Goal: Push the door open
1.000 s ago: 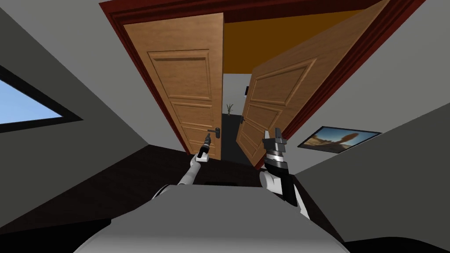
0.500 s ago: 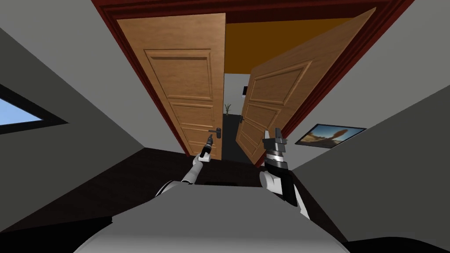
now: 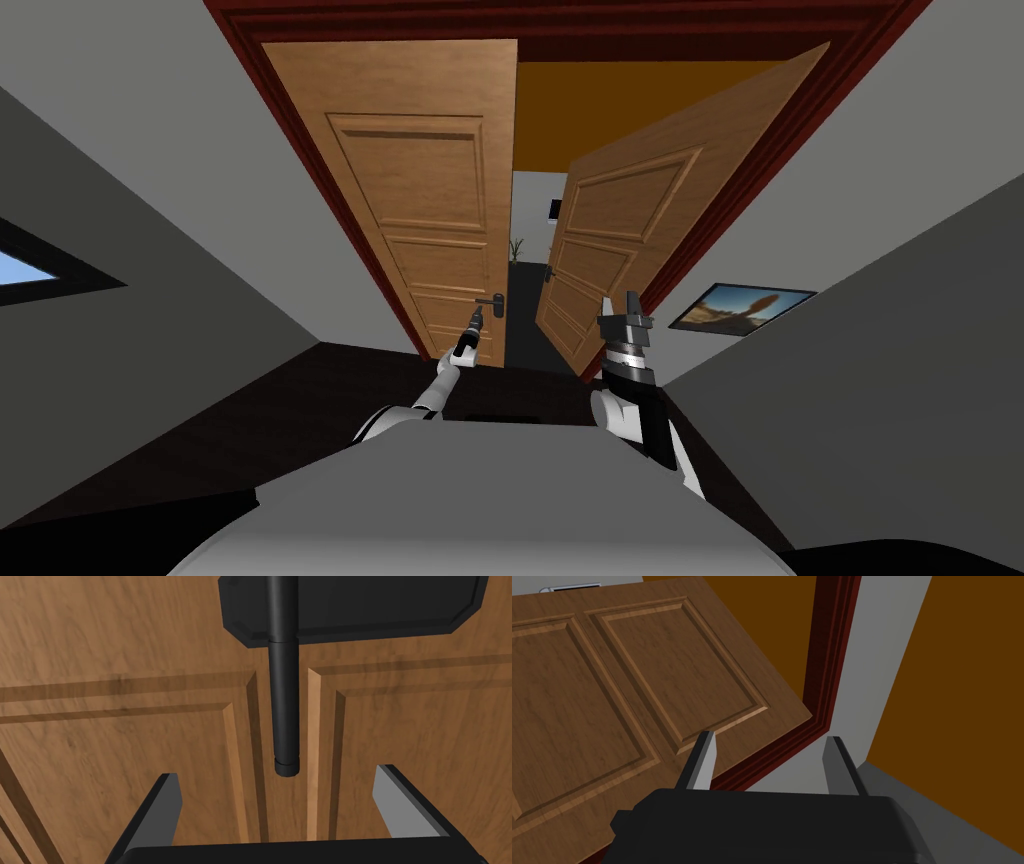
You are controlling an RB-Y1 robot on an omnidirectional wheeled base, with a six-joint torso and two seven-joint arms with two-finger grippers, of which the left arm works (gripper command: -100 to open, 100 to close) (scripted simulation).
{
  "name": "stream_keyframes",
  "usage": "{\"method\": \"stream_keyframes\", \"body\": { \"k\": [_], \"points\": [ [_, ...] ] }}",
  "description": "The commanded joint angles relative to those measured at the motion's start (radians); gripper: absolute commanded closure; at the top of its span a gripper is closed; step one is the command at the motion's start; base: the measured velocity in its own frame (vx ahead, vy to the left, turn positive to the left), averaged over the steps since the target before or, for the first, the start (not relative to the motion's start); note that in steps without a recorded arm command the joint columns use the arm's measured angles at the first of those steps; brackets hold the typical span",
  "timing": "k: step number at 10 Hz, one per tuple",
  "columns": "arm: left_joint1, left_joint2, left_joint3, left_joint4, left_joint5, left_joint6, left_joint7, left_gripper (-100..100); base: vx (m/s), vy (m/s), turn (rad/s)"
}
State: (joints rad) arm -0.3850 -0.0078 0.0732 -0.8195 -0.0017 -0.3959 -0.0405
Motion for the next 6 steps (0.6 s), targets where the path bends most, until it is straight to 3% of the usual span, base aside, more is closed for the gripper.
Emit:
{"method": "stream_keyframes", "body": {
  "k": [1,4,6],
  "points": [
    [0.007,0.021,0.000,-0.013,0.000,0.003,0.000,-100,0.189,-0.013,-0.019],
    [0.006,0.025,0.005,-0.008,0.002,-0.001,0.000,-100,0.190,-0.021,-0.020],
    [0.005,-0.003,0.009,-0.005,0.004,-0.004,0.000,-100,0.212,-0.012,-0.021]
  ]
}}
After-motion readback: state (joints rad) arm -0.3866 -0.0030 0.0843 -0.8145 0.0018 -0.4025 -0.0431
